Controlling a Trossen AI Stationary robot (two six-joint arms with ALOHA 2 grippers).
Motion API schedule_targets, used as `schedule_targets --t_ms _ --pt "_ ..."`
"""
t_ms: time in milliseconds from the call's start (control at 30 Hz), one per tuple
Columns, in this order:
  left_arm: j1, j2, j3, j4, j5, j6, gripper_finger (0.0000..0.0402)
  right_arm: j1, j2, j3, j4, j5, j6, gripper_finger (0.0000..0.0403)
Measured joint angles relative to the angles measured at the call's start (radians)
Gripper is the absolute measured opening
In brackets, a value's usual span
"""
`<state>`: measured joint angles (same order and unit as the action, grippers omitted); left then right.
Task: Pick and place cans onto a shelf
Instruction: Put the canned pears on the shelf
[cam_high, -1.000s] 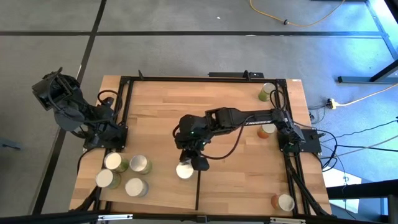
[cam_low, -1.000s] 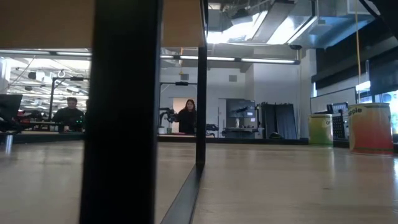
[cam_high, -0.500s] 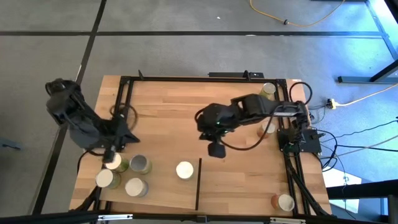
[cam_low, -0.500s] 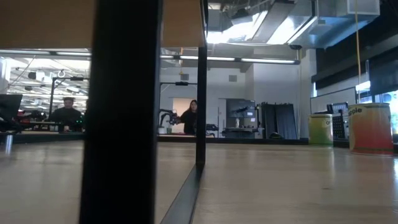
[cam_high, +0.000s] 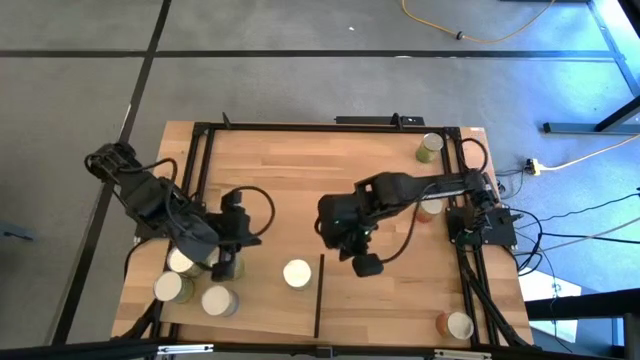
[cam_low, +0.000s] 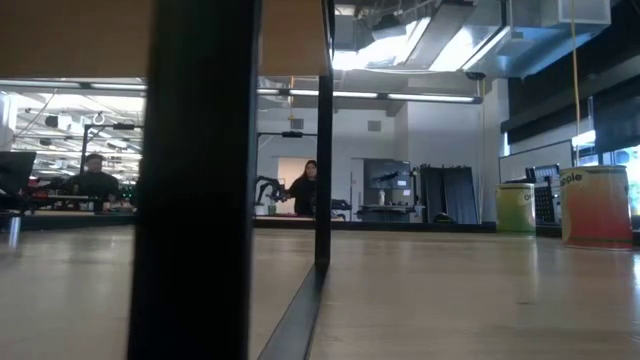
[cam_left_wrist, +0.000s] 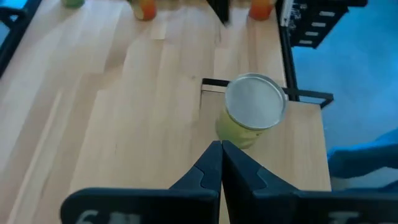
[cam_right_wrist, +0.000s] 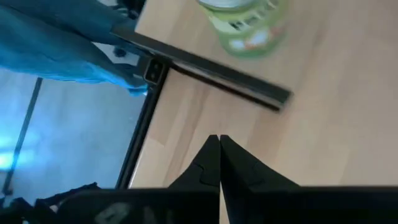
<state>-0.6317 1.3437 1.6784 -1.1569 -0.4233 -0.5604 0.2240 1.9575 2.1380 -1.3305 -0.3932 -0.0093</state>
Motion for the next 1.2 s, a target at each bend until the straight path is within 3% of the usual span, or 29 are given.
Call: schedule_targets --t_ms 267,667,1200 --pt "0.018 -0.002 0.000 -0.002 -0.004 -0.097 0.0000 0.014 0.001 -0.136 0.203 -0.045 -0.079 0.0001" --pt "-0.006 -0.002 0.000 -0.006 0.018 -0.193 0.0000 0.033 0.010 -0.143 0.360 -0.087 -0.185 0.0000" --pt "-0.006 -0.003 0.000 -0.017 0.026 -0.189 0.0000 0.001 0.071 -0.143 0.556 -0.151 -0.262 0.0000"
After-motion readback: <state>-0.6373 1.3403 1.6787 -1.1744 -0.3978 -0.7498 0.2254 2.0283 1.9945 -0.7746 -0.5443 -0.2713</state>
